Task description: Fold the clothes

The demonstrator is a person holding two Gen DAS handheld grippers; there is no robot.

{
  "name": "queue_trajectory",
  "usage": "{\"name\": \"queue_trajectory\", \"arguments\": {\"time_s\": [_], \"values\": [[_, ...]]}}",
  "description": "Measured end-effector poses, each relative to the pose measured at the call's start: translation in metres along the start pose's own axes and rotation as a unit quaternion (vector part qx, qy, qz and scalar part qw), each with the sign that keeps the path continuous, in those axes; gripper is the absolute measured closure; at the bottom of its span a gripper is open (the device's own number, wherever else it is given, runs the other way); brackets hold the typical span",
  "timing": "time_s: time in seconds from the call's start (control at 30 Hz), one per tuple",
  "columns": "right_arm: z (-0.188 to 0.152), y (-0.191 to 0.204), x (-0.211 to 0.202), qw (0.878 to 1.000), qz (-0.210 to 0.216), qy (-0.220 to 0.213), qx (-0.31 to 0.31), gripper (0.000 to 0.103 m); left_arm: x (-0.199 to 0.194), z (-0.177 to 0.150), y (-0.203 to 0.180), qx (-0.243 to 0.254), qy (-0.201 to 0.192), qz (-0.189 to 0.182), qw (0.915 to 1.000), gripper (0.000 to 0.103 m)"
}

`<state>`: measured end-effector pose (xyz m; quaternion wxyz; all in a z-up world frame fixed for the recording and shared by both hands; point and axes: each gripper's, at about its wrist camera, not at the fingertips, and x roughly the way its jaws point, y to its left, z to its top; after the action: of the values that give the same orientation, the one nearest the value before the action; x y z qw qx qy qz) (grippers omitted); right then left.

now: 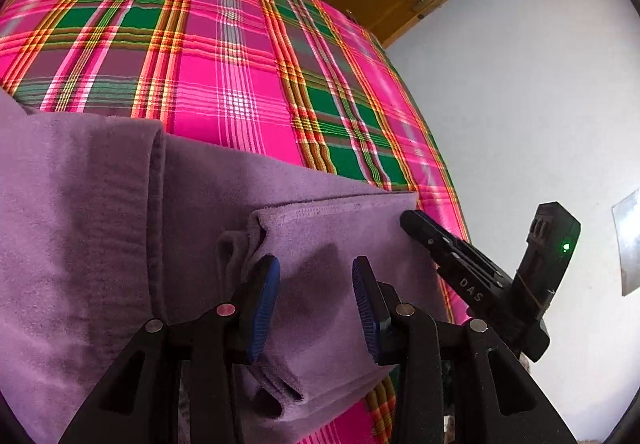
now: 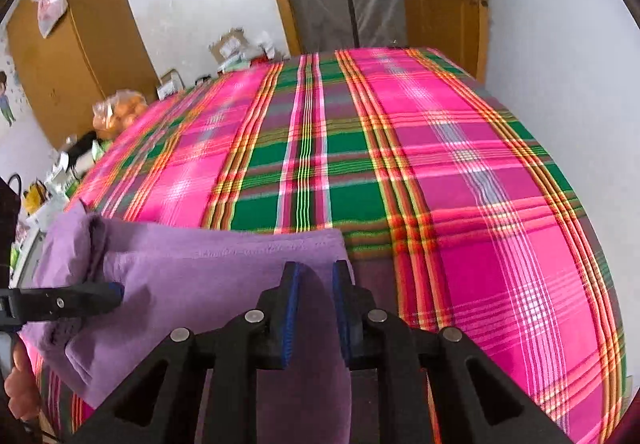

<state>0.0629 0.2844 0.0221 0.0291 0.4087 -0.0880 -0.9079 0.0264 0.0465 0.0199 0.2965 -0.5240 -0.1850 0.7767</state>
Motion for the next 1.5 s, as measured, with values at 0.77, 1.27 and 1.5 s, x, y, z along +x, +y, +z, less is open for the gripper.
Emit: {"name": "queue_trajectory", "arguments": {"time_s": [0.77, 1.27, 1.5], "values": [[-0.067, -0.001, -0.072, 0.999, -0.005, -0.032, 0.016, 0.082, -0.029, -0.056, -0.027, 0.032, 0.000, 0.037, 0.9988, 0.063], [-0.067, 0.033, -0.081, 0.998, 0.035, -0.054, -0.012, 0.080, -0.059, -0.059, -0.010, 0.012, -0.017, 0.002, 0.9998, 0.063], [-0.073, 0.078, -0.034, 0.994, 0.073, 0.013, -0.083, 0.079, -0.088, -0.053, 0.031, -0.030, -0.056, -0.007, 0.9980, 0.063]]}}
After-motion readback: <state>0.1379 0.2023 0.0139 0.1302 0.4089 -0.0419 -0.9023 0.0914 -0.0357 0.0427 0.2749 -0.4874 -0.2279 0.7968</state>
